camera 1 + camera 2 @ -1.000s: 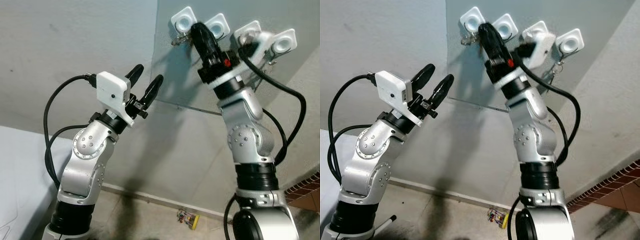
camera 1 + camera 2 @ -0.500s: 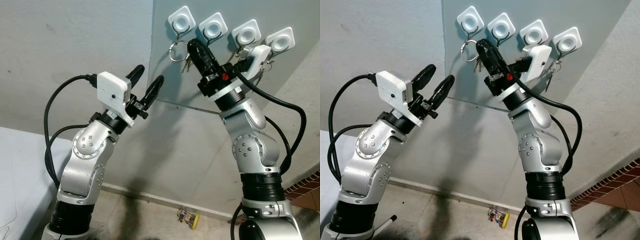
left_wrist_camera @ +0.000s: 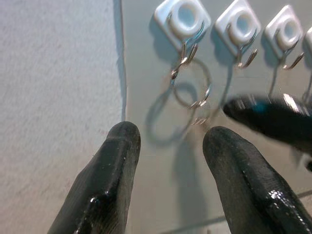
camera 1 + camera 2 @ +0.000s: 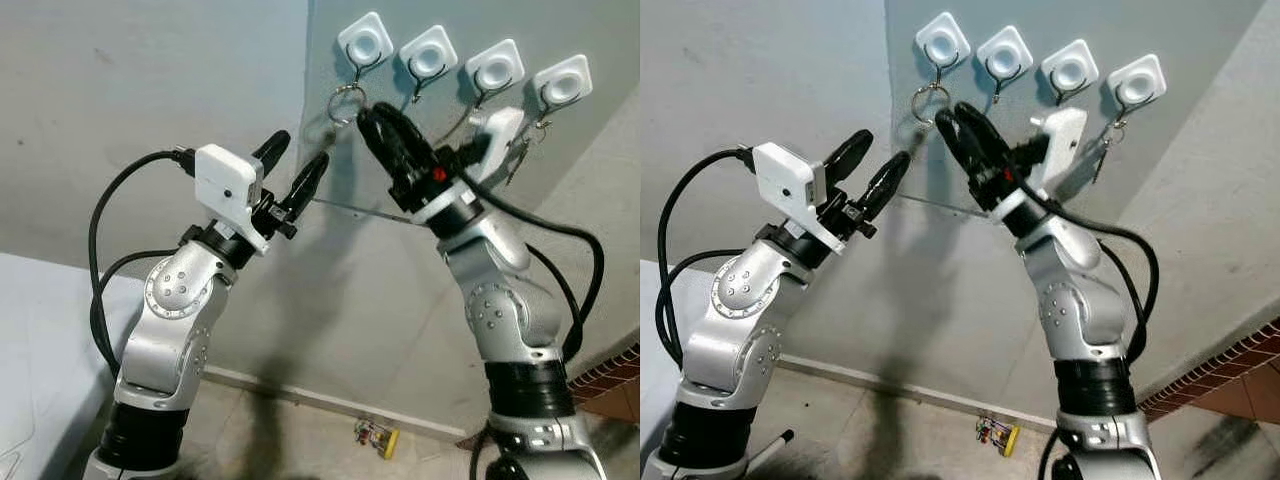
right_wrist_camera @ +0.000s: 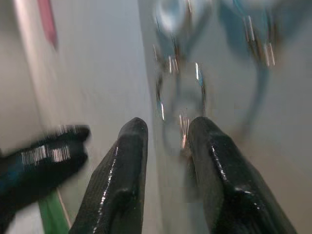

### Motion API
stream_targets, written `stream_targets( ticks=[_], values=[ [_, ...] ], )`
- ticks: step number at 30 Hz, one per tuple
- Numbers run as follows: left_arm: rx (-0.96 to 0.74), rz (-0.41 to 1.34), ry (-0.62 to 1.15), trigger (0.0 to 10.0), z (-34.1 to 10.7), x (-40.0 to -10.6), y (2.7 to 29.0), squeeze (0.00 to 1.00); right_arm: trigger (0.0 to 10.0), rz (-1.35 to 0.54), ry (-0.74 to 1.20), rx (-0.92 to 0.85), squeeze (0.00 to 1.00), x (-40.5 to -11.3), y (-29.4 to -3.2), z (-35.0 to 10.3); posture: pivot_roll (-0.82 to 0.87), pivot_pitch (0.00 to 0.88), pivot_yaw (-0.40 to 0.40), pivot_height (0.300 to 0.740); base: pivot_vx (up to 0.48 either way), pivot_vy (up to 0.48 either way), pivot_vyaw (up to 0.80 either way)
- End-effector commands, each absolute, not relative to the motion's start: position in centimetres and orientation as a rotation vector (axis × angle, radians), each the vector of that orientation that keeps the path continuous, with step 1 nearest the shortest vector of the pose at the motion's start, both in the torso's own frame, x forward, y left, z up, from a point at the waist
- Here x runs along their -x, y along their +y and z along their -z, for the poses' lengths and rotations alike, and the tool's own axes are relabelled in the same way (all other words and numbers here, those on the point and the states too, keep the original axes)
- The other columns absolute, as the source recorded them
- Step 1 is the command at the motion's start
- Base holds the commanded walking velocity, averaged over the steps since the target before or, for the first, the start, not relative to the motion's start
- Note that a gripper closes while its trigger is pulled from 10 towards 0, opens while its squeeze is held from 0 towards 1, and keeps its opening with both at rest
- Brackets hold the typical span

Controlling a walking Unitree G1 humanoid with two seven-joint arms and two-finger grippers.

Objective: Hang keys on a hook

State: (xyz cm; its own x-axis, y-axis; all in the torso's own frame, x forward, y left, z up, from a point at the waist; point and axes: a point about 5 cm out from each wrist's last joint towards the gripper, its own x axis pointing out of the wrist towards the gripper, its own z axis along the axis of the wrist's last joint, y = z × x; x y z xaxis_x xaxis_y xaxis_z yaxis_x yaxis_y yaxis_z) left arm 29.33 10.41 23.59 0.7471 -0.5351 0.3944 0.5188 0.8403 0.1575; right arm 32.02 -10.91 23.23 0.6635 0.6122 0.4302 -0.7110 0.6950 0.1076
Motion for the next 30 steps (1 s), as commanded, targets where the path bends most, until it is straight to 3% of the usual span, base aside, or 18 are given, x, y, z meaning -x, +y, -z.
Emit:
stream_targets(
  ticks=[1, 8, 9, 13, 20, 24, 30],
  values=[
    [-0.046, 0.578, -0.425, 10.0, -23.0, -29.2, 10.2, 0.00, 10.0, -0.761, -0.374, -0.230, 1.00, -31.8, -11.3, -22.8, 0.03, 0.067, -0.093, 0.740, 0.000, 0.000, 0.00],
    [-0.024, 0.552, -0.302, 10.0, -19.0, -29.1, 9.8, 0.00, 10.0, -0.536, -0.280, -0.174, 0.98, -31.9, -13.4, -18.8, 0.02, 0.065, -0.086, 0.740, 0.000, 0.000, 0.00],
    [-0.020, 0.546, -0.290, 10.0, -18.6, -29.1, 9.7, 0.00, 10.0, -0.523, -0.272, -0.177, 0.01, -31.9, -13.5, -18.5, 0.02, 0.065, -0.086, 0.740, 0.000, 0.000, 0.00],
    [0.102, 0.460, -0.182, 10.0, -15.8, -29.6, 10.4, 0.00, 10.0, -0.447, -0.207, -0.197, 0.00, -31.4, -13.6, -15.9, 0.00, 0.065, -0.075, 0.740, 0.000, 0.000, 0.00],
    [0.122, 0.349, -0.043, 10.0, -10.9, -29.9, 11.6, 0.00, 10.0, -0.321, -0.027, -0.181, 0.00, -30.5, -14.7, -9.6, 0.00, 0.064, -0.064, 0.740, 0.000, 0.000, 0.00],
    [0.038, 0.280, 0.121, 10.0, -5.6, -29.7, 12.8, 0.00, 10.0, -0.236, 0.177, -0.187, 0.00, -29.2, -16.0, -4.1, 0.00, 0.056, -0.052, 0.740, 0.000, 0.000, 0.00],
    [0.105, 0.270, 0.418, 10.0, 0.8, -27.3, 13.2, 0.00, 10.0, -0.101, 0.499, -0.060, 0.00, -25.5, -17.7, 2.5, -0.02, 0.040, -0.024, 0.740, 0.000, 0.000, 0.00]
  ],
)
